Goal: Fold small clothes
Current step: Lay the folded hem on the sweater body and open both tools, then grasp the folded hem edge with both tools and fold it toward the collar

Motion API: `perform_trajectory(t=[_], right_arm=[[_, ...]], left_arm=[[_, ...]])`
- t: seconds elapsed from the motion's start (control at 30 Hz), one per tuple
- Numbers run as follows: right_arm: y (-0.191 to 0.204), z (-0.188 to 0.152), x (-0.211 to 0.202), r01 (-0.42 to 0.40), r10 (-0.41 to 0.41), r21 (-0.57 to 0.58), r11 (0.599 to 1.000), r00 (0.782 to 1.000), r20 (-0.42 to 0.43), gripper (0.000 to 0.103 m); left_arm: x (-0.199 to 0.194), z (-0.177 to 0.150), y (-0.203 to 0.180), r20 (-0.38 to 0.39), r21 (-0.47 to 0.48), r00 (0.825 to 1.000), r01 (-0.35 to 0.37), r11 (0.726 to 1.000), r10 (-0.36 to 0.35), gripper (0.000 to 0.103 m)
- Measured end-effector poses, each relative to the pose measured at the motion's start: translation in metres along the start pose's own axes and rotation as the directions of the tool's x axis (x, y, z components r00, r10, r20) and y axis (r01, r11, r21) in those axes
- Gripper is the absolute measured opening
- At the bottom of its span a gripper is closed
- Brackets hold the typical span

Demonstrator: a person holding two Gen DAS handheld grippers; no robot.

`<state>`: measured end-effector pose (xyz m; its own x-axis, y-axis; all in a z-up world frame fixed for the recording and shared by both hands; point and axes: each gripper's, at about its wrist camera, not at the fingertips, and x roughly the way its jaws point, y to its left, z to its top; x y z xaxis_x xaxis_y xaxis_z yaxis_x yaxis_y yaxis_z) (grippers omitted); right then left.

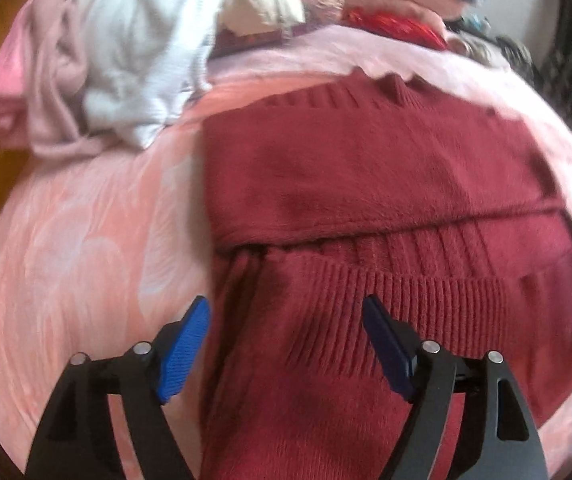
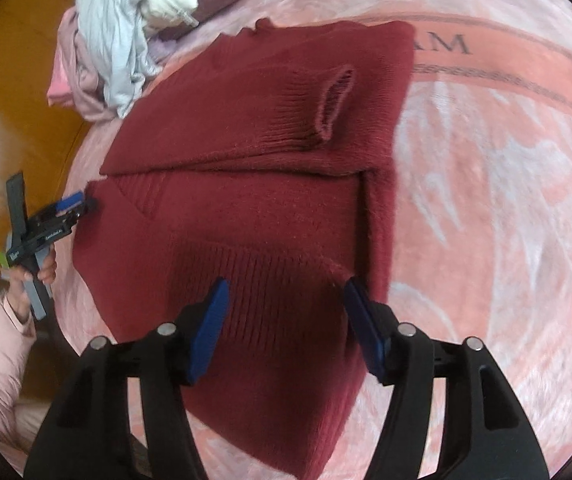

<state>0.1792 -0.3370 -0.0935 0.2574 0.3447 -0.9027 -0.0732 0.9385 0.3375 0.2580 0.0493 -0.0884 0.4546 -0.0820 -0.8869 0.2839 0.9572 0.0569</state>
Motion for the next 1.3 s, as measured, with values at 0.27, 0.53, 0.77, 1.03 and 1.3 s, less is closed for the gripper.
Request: perform_trajectory(t=[0.27, 0.53, 0.77, 1.03, 1.3], right_arm=[[0.000, -0.007, 0.025, 0.029, -0.037, -0.113, 0.993, 0.997, -0.066, 0.073], [0.009, -0.018, 0.026, -0.043, 0.024, -0.191, 0.981, 0.995, -0.099, 0.013], [0.005, -0.015, -0.005, -0.144, 0.140, -0.170, 0.975, 0.990, -0.034, 0.010], [0.006, -0.021, 0.000, -0.115, 0.108, -0.192, 0.975, 0.993, -0.050, 0.010], [0.002, -0.011, -0.023, -0.168, 0.174, -0.127, 0.978, 0.984, 0.038, 0.010]], left_arm=[[0.024, -0.006, -0.016, -0.035, 0.092, 0.999, 0.006, 0.996, -0.002, 0.079], [0.014, -0.015, -0.014, -0.009, 0.074, 1.000, -0.009, 0.997, 0.010, 0.021], [-0.016, -0.018, 0.004, 0.060, -0.031, 0.997, 0.049, 0.998, -0.047, 0.010], [-0.035, -0.040, 0.005, 0.119, -0.007, 0.991, 0.069, 0.998, -0.068, 0.007], [-0.048, -0.034, 0.011, 0.173, -0.070, 0.978, 0.128, 0.989, -0.114, 0.007]])
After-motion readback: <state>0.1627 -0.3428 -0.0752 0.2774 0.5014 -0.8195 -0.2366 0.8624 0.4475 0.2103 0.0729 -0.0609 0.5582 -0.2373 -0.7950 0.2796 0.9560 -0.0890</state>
